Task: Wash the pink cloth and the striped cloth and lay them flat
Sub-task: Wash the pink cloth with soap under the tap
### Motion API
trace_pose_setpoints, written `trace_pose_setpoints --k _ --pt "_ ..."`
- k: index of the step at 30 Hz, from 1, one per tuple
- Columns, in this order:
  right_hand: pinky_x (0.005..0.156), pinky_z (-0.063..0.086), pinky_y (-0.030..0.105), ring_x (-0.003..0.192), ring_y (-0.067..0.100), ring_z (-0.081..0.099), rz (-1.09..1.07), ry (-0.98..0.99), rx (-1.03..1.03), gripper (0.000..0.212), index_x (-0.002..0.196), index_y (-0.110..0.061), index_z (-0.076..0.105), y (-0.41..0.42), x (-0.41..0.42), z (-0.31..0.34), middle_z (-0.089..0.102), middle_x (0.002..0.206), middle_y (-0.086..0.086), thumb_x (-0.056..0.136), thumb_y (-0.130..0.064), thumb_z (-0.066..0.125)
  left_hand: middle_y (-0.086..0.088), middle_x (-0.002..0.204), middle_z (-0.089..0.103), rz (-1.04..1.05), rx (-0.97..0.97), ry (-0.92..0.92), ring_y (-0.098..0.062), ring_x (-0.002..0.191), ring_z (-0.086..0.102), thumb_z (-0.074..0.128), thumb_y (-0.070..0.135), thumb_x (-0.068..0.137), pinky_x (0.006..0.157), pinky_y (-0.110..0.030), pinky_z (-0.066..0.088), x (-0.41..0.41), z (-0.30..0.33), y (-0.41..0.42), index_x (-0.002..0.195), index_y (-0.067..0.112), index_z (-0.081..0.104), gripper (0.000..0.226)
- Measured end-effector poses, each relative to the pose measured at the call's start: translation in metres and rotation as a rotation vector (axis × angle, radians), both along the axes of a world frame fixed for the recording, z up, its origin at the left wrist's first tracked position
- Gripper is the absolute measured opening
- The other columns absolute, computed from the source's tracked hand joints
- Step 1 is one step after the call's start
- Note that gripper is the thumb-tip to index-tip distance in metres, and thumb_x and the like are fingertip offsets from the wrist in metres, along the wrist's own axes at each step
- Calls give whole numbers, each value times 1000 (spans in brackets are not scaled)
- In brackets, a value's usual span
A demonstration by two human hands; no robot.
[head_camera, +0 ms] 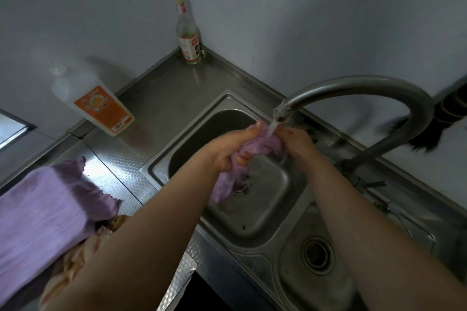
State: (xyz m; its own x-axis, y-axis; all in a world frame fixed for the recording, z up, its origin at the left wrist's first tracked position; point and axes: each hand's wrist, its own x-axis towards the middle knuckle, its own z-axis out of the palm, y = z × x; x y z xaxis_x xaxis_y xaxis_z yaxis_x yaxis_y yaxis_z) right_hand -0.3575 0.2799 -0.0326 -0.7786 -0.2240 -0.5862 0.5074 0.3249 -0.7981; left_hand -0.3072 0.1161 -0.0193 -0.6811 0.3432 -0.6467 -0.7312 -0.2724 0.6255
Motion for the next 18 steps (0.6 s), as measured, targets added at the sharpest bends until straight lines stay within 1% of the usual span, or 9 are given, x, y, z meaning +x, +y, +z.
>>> trace_pose_setpoints --k 1,3,6,9,11,13,14,16,18 --pt "78 56 32 86 19 69 44 -21 -72 29 95 -16 69 10 0 -3 70 102 8 85 -43 64 -8 72 68 33 -5 18 -14 59 59 60 35 90 56 -22 50 0 -1 -10 106 8 63 31" --pt "82 55 40 95 23 66 301 21 3 29 99 -26 67 30 3 -1 68 103 3 79 -47 63 -11 92 67 61 -145 65 -21 80 62 61 18 92 71 -29 52 1 1 -26 109 9 58 20" --pt "87 52 33 96 14 65 591 107 174 18 103 -19 66 35 5 -2 68 101 1 86 -25 65 -13 97 61 37 -298 180 -21 83 63 58 12 94 70 -29 57 -2 7 -32 104 8 52 13" --pt "85 49 32 92 17 64 696 210 317 18 97 -13 65 21 11 0 68 96 5 88 -28 64 -18 95 63 -36 -507 307 -25 85 65 61 16 93 74 -33 58 -7 18 -25 98 8 54 12" --pt "83 48 33 89 22 64 596 279 249 20 94 -9 66 12 16 0 69 94 9 89 -28 64 -15 96 65 -82 -717 430 -24 88 65 63 23 92 79 -34 55 -10 23 -19 94 13 56 12" --pt "79 47 31 87 25 62 401 305 134 23 92 -6 67 9 21 6 68 91 14 93 -28 58 -10 97 62 -73 -826 500 -19 86 60 59 25 94 73 -25 52 -14 25 -19 101 9 57 17" --pt "80 48 35 89 29 62 288 301 83 28 92 -6 66 8 21 5 66 93 17 95 -31 54 -9 100 62 -66 -850 500 -19 89 59 56 26 96 74 -23 50 -16 26 -21 106 7 58 22" --pt "83 49 42 94 31 62 108 272 -6 29 93 -9 65 7 23 2 64 99 17 97 -32 49 -10 105 65 -42 -845 442 -24 95 63 55 29 96 85 -36 54 -18 26 -27 107 10 61 23" --pt "77 47 34 93 25 59 58 275 -37 25 95 -7 62 2 27 4 62 101 13 98 -27 47 -15 103 67 68 -765 400 -30 93 66 55 29 96 87 -47 55 -19 32 -25 94 14 61 17"
